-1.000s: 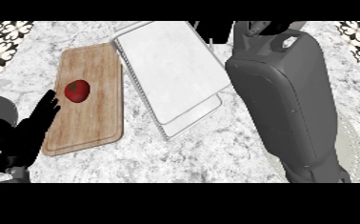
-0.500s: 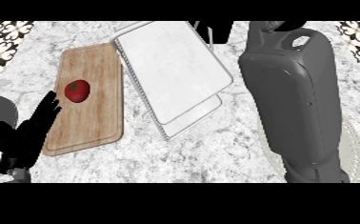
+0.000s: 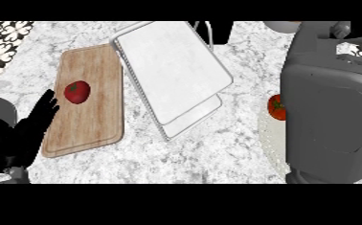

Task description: Pick the squash from the placemat and place it in the tiered shelf

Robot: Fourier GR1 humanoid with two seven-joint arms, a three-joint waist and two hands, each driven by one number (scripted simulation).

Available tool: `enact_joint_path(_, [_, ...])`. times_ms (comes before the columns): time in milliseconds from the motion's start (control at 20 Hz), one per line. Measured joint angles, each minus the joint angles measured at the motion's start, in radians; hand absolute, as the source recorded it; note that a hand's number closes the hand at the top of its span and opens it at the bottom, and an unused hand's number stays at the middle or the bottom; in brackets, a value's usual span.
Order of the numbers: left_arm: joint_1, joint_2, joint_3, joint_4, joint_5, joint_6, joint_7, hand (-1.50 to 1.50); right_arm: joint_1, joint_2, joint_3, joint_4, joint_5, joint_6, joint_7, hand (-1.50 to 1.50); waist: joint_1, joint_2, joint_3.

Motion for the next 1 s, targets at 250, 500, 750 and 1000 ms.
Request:
enact_joint_path(250, [0.005,-0.004,0.005,-0.003,-0.004,0.005,0.002,0.0,-0.002,-0.048,-0.096,-0.165,-0.101,0.032,0.012,-1.5,-0.01,-0.002,0.0])
enact_joint_path(500, [0.024,-0.009,0.012,-0.005,-0.005,0.009,-0.007,0.0,0.02,-0.131,-0.193,-0.347,-0.182,0.106,0.064,-1.5,-0.026,-0.008,0.0])
enact_joint_path(750, [0.053,0.001,0.037,-0.006,0.007,0.006,-0.006,0.0,0.075,-0.241,-0.33,-0.455,-0.325,0.189,0.082,-1.5,-0.057,-0.02,0.001])
enact_joint_path(1000, [0.081,-0.001,0.053,0.001,0.008,0.013,-0.022,0.0,0.149,-0.351,-0.465,-0.499,-0.514,0.278,0.072,-1.5,-0.093,-0.032,0.002])
